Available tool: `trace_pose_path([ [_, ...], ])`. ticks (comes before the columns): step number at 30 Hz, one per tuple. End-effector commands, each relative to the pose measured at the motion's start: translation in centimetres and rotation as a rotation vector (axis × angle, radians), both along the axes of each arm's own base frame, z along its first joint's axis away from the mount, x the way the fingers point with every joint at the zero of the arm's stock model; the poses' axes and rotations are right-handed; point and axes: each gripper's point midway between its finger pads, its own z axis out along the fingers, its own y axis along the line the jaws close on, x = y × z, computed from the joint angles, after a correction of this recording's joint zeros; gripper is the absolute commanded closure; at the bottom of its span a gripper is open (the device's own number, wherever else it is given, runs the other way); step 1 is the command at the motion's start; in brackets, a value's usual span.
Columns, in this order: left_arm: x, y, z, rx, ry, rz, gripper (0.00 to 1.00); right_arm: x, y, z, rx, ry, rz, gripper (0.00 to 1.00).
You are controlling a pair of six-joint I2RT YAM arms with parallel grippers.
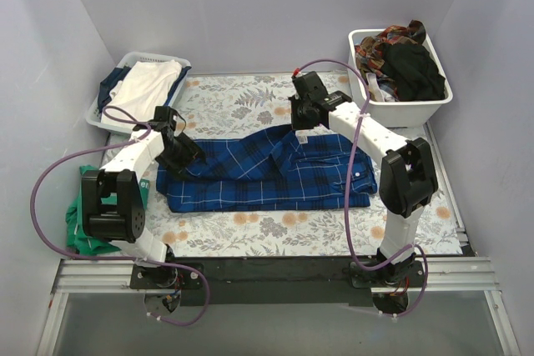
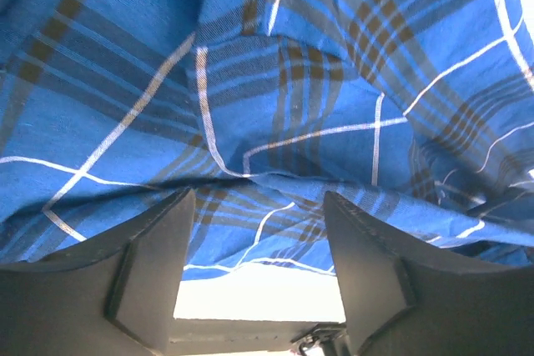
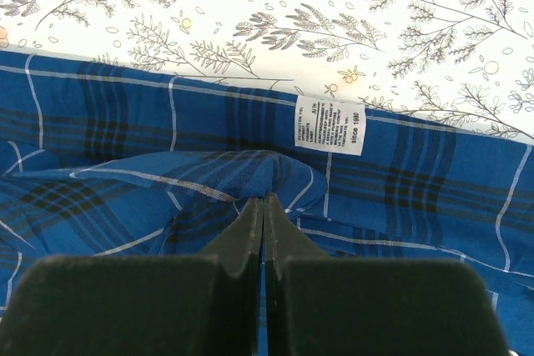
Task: Fold and stack the long sleeve shirts
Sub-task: Fold the shirt
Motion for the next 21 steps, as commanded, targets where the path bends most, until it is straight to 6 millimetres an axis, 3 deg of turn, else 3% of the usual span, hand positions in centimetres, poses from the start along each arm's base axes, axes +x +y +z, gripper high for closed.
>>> trace_pose_path([
  [1,0.8,0.6,0.4,0.011,-0.026,0.041,0.41,0.3,-0.4,1.5,0.017,-0.038,-0.004,0.99],
  [9,2.3,1.2,-0.9,0.04,-0.024,0.051,0.64,0.5,-0.4,1.6,0.02,-0.043,-0.007,0.99],
  [21,0.1,2.5,-2.1,0.082,0.016,0.049,0.63,1.1,-0.9,2.2,0.03,-0.054,-0.034,0.99],
])
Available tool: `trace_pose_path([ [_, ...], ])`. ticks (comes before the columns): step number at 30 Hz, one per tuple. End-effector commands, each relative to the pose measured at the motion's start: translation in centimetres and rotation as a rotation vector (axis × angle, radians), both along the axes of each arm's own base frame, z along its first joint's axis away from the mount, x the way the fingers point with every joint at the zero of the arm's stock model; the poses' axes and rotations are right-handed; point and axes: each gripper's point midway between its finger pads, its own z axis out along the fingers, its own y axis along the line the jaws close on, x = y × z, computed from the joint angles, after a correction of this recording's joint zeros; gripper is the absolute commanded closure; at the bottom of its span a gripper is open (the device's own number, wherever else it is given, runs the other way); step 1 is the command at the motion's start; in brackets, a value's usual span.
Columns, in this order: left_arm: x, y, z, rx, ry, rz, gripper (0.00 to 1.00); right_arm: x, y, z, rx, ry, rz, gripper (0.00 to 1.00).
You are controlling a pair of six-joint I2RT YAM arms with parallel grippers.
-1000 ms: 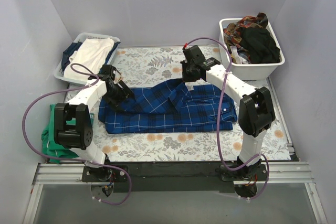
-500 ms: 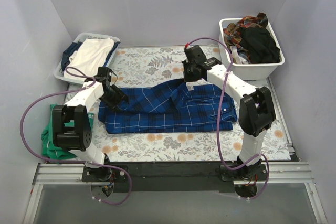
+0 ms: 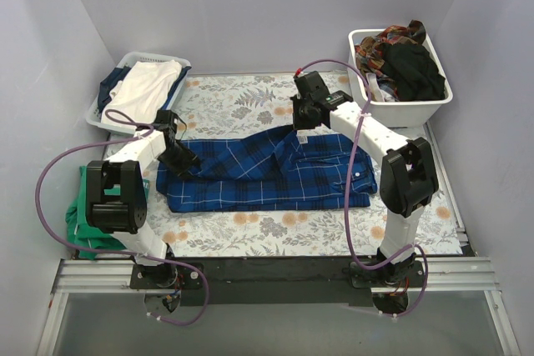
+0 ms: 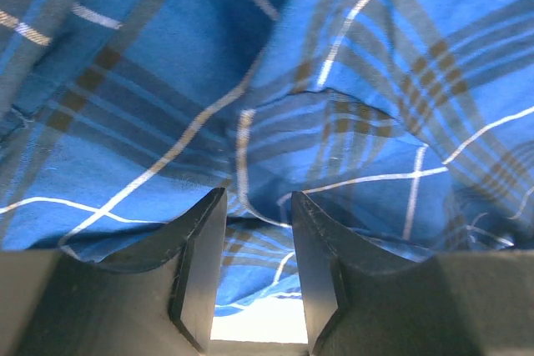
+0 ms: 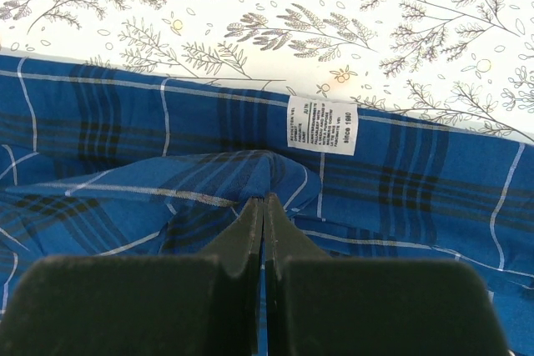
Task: Fold and stack the long sleeve shirts
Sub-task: Fold the shirt
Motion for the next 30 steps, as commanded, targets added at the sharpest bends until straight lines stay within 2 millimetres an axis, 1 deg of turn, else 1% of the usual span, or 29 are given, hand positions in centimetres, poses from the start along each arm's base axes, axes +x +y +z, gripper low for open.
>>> trace_pose_path([
  [1,-0.5,0.9,0.3,0.03,-0.021,0.005,0.63,0.9,-0.3,2.5,0.031,-0.06,-0.02,0.99],
  [3,-0.5,0.9,0.1,0.032,-0.014,0.007,0.64,0.9,-0.5,2.4,0.03,-0.059,-0.024,0.99],
  [6,-0.2,0.9,-0.3,0.03,-0.015,0.016,0.68,0.8,-0.7,2.3,0.028,-0.055,-0.026,0.99],
  [7,0.1,1.0,-0.3,0.03,-0.021,0.018,0.77,0.8,-0.8,2.4,0.031,-0.059,-0.028,0.99],
  [9,1.1,1.0,0.0,0.032,-0.031,0.021,0.87,0.8,-1.0,2.3,0.026,-0.056,-0.031,0.99],
  [10,1.6,1.1,0.2,0.036,-0.037,0.026,0.97,0.7,-1.1,2.4,0.027,-0.057,-0.033,0.99],
  [11,2.5,1.1,0.5,0.038,-0.048,0.027,1.0,0.7,-1.2,2.4,0.027,-0.058,-0.037,0.99],
  [13,3.4,1.4,0.9,0.047,-0.058,0.032,1.0,0.7,-1.4,2.3,0.026,-0.055,-0.041,0.99],
  [14,4.3,1.6,1.4,0.051,-0.074,0.037,1.0,0.7,-1.6,2.2,0.025,-0.052,-0.044,0.99],
  [15,4.6,1.6,1.4,0.053,-0.074,0.039,1.0,0.7,-1.7,2.4,0.028,-0.055,-0.046,0.99],
  [18,5.8,1.7,2.0,0.043,-0.095,0.046,1.0,0.7,-2.6,2.1,0.03,-0.045,-0.074,0.99],
  [20,6.3,2.7,2.0,0.034,-0.096,0.077,1.0,0.6,-3.2,1.6,0.037,-0.025,-0.081,0.99],
  [21,6.7,2.9,2.0,0.032,-0.099,0.079,1.0,0.6,-3.4,1.5,0.04,-0.022,-0.088,0.99],
  [25,6.6,2.9,1.7,0.03,-0.093,0.077,1.0,0.5,-3.9,0.8,0.035,-0.001,-0.086,0.99],
  [26,6.5,2.9,1.6,0.029,-0.09,0.075,1.0,0.5,-3.8,0.8,0.041,0.004,-0.079,0.99],
  [27,6.4,2.9,1.4,0.028,-0.086,0.075,1.0,0.5,-3.8,0.3,0.037,0.021,-0.077,0.99],
  [30,6.0,2.9,0.8,0.026,-0.074,0.069,1.0,1.0,-3.3,0.0,0.039,0.047,-0.056,0.99],
])
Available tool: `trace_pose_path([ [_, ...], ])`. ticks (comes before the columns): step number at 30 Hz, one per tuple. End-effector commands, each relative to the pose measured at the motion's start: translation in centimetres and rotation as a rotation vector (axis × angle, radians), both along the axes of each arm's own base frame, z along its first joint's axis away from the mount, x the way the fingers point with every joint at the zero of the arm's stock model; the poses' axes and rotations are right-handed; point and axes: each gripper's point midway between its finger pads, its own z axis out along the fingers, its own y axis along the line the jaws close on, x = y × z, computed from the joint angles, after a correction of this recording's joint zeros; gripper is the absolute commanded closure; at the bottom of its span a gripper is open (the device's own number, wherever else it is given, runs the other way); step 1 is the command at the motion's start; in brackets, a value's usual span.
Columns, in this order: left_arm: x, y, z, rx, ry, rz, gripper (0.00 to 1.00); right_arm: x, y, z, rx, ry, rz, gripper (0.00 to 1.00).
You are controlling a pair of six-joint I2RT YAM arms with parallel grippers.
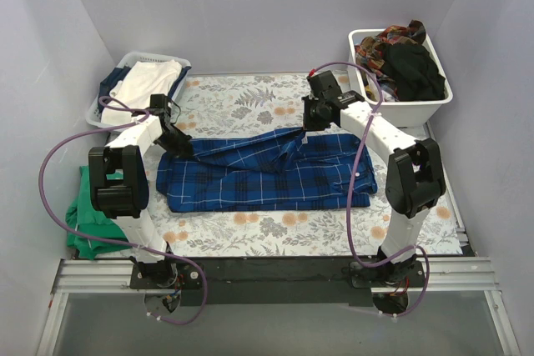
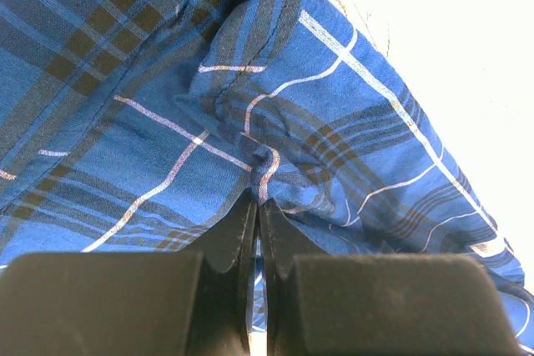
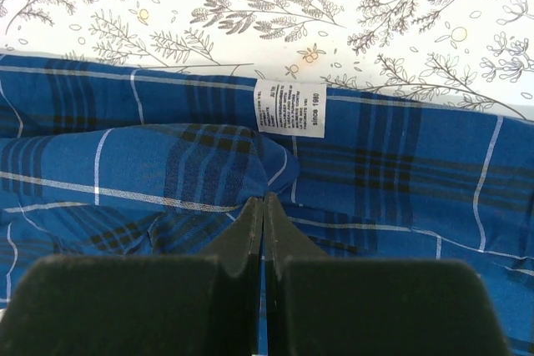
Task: Fold and stack the long sleeve shirts
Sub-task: Fold the shirt
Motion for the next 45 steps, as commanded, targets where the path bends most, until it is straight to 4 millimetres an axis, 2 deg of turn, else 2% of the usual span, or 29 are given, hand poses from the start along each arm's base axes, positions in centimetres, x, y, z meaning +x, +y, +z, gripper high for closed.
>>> trace_pose_path([
  [1,-0.2,1.1,-0.3,0.026,-0.002,0.01,1.0,1.2,-0.2,0.6,0.004,0.004,0.01,0.99],
  [2,-0.4,1.0,-0.6,0.026,0.003,0.002,1.0,1.4,0.0,0.7,0.003,0.003,0.025,0.98],
  [4,-0.5,1.0,-0.8,0.024,0.006,-0.003,0.97,1.8,0.6,0.8,0.014,0.004,0.053,0.9],
  [5,-0.5,0.9,-0.8,0.022,0.004,-0.007,0.95,2.0,0.7,1.0,0.014,-0.005,0.063,0.78],
  [7,-0.5,0.9,-1.0,0.023,0.006,-0.02,0.91,2.5,0.9,1.8,0.017,-0.027,0.069,0.69],
  [8,-0.4,0.9,-0.9,0.024,0.006,-0.024,0.89,2.6,0.9,2.1,0.017,-0.038,0.072,0.58],
  [11,-0.4,0.9,-1.1,0.025,0.008,-0.037,0.85,3.3,1.1,4.2,0.03,-0.11,0.092,0.43],
  [15,-0.5,1.0,-1.5,0.031,0.018,-0.048,0.81,3.7,1.3,7.3,0.039,-0.217,0.135,0.39],
  [18,-0.6,1.0,-1.8,0.033,0.025,-0.057,0.76,3.4,1.8,8.0,0.015,-0.258,0.19,0.37],
  [21,-0.7,1.1,-2.1,0.035,0.032,-0.063,0.72,2.6,2.9,8.3,-0.035,-0.302,0.273,0.36],
  [23,-0.8,1.1,-2.2,0.039,0.035,-0.068,0.71,1.5,4.4,8.3,-0.067,-0.329,0.359,0.36],
  [26,-0.8,1.2,-2.4,0.043,0.036,-0.07,0.67,-0.9,6.8,7.2,-0.087,-0.34,0.482,0.36],
  [27,-0.9,1.1,-2.4,0.042,0.041,-0.071,0.66,-2.1,7.1,5.9,-0.097,-0.32,0.512,0.36],
  [28,-0.9,1.2,-2.4,0.043,0.037,-0.073,0.64,-3.3,8.7,5.5,-0.096,-0.331,0.558,0.36],
  [31,-1.2,1.1,-2.6,0.041,0.043,-0.073,0.62,-5.6,10.7,3.0,-0.151,-0.314,0.65,0.37],
  [33,-1.4,1.1,-2.8,0.041,0.048,-0.073,0.6,-5.9,11.4,1.4,-0.187,-0.299,0.669,0.37],
  [36,-1.8,1.1,-3.0,0.043,0.054,-0.075,0.58,-5.9,12.2,0.1,-0.214,-0.287,0.674,0.37],
  [38,-2.1,1.2,-3.0,0.048,0.057,-0.076,0.58,-5.5,12.6,0.0,-0.213,-0.294,0.668,0.37],
  [45,-3.2,1.3,-3.8,0.059,0.079,-0.086,0.61,-4.3,12.8,-2.9,-0.275,-0.256,0.655,0.37],
])
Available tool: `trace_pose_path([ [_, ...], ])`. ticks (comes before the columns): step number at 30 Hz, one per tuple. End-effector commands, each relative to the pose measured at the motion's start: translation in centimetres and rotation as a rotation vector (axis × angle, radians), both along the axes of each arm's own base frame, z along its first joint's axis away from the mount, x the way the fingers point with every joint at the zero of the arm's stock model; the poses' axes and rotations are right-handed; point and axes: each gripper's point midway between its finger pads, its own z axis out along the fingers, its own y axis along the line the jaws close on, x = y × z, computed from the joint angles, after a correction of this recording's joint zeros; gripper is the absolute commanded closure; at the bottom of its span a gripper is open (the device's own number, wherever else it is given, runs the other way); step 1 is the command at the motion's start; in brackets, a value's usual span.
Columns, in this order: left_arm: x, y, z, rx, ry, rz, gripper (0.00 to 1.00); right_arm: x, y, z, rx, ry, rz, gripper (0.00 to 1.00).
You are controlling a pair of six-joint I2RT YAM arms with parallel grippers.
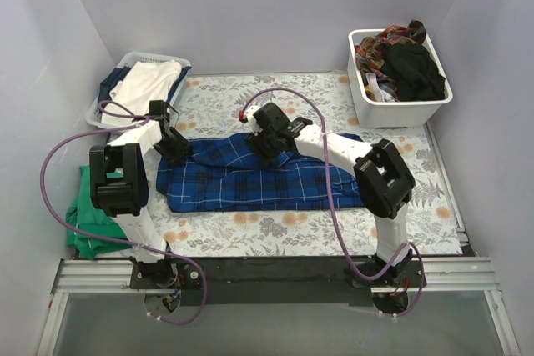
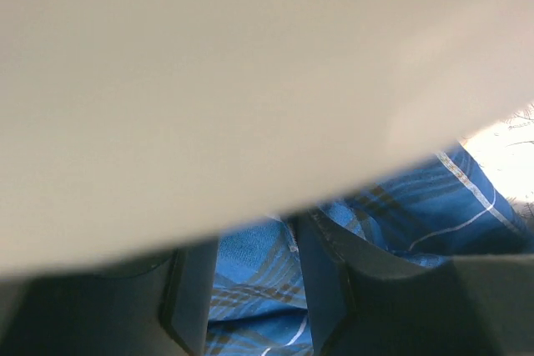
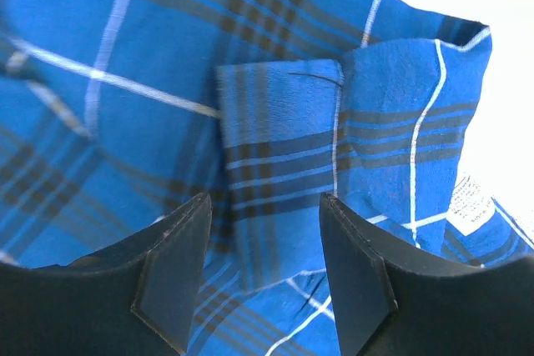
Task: Fold and stack the long sleeve shirts
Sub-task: Fold the shirt
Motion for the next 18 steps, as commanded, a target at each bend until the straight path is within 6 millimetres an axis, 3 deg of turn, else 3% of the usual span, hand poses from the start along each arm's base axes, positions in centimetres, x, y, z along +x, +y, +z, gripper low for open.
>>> trace_pose_path([
  [1,-3.2,-0.2,-1.3,-0.004,0.098,-0.016,0.62,1.9,0.9,0.8,0.014,-0.051,-0.01,0.38],
  [13,-4.5,0.0,-1.9,0.006,0.117,-0.026,0.63,1.3,1.2,-2.2,-0.014,0.014,0.001,0.4],
  [16,-4.6,0.0,-1.9,0.009,0.117,-0.027,0.63,2.1,0.1,-3.1,-0.064,0.022,-0.091,0.44],
  [18,-4.6,0.0,-1.8,0.01,0.115,-0.028,0.64,2.2,-0.9,-4.0,-0.101,0.05,-0.132,0.55],
])
